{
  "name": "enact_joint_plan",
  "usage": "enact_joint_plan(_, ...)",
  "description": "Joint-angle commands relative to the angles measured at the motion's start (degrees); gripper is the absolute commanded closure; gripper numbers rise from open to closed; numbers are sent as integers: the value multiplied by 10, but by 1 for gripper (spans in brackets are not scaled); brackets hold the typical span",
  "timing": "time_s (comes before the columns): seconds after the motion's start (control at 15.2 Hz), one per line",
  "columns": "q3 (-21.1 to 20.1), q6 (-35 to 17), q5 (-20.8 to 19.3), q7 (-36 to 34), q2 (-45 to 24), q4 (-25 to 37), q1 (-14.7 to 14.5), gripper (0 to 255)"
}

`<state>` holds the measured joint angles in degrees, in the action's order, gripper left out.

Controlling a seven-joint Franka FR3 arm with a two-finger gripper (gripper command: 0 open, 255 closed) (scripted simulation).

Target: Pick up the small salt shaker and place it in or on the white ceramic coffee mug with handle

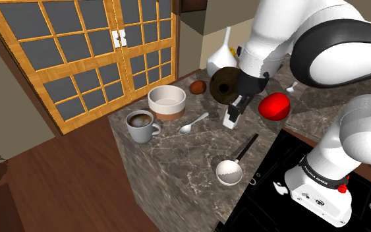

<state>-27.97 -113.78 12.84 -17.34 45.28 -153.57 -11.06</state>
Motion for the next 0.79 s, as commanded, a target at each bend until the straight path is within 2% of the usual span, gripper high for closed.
enact_joint_plan(0.0,6,17,-4,2,5,12,1,255)
enact_joint_plan(0.73,29,100,-21,8,15,85,9,255)
